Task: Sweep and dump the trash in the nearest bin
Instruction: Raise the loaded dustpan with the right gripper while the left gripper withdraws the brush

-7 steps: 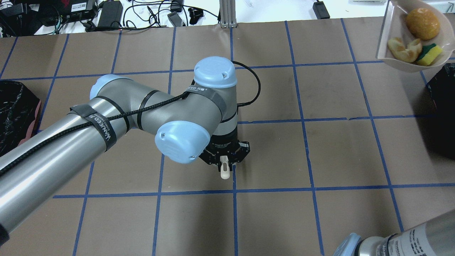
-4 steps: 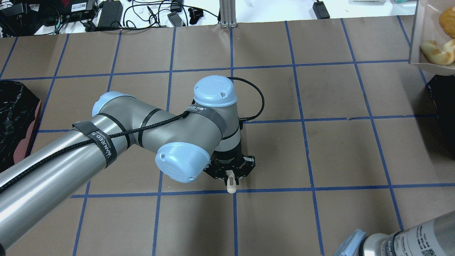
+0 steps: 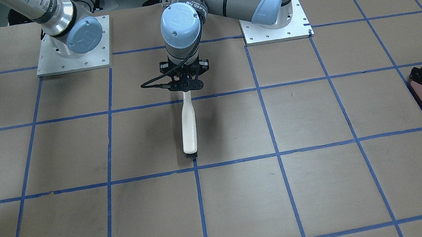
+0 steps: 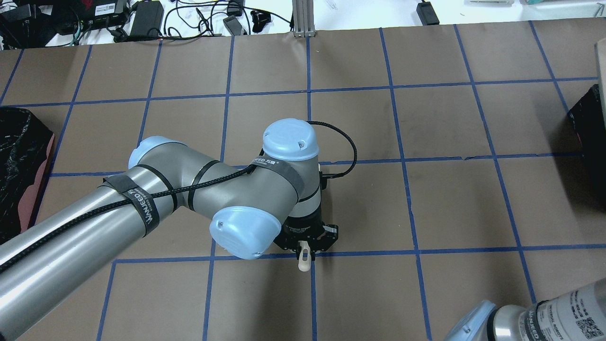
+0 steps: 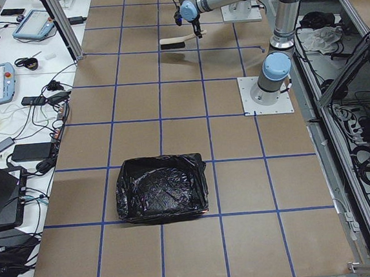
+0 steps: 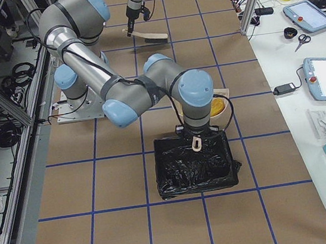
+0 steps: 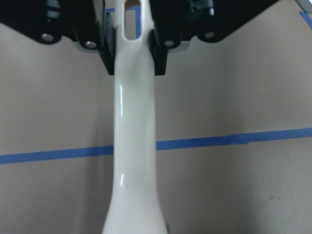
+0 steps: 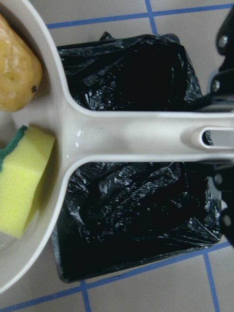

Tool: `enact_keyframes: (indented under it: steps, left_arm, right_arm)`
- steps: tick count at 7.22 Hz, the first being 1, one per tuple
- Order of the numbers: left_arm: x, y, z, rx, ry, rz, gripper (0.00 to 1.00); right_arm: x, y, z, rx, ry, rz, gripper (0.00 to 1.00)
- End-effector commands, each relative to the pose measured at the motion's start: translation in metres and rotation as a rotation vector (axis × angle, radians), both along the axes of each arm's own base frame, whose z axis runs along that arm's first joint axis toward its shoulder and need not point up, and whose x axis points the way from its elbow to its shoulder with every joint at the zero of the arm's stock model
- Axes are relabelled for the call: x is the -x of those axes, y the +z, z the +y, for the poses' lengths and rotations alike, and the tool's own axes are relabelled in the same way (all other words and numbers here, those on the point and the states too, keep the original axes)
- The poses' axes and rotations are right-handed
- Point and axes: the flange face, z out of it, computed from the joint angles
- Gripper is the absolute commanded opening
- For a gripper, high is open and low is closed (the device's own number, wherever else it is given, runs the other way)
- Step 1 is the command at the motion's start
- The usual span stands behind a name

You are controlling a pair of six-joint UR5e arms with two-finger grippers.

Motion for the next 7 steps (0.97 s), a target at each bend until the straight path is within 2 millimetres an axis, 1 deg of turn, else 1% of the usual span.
enact_keyframes:
  steps: [1,2,3,4,5,6,7]
  left_arm:
    - [-0.001,-0.006,0.001,-0.008,-0.008,-0.009,0.0]
    - [0.0,-0.008,0.001,-0.014,-0.005,-0.008,0.0]
    - [0.0,-0.01,0.0,-0.016,-0.005,-0.009,0.14]
    - [0.0,-0.011,0.0,-0.017,-0.007,-0.011,0.39]
    - [-0.001,-0.011,0.0,-0.018,-0.004,-0.01,0.5]
    - [-0.001,-0.011,0.0,-0.019,-0.004,-0.011,0.52]
    - [-0.001,-0.004,-0.003,-0.002,-0.007,-0.001,0.59]
  right_arm:
    - [0.051,0.0,0.038,0.018,0.009,0.062,0.0]
    - [0.071,-0.001,0.048,0.016,0.003,0.13,0.0]
    - [0.085,-0.005,0.053,0.011,0.006,0.18,0.0]
    - [0.093,-0.01,0.055,0.006,0.001,0.2,0.0]
    - [0.099,-0.013,0.053,0.014,0.007,0.232,0.0]
    - [0.104,-0.01,0.051,0.036,0.011,0.279,0.0]
    - [0.107,-0.002,0.053,0.029,0.001,0.34,0.0]
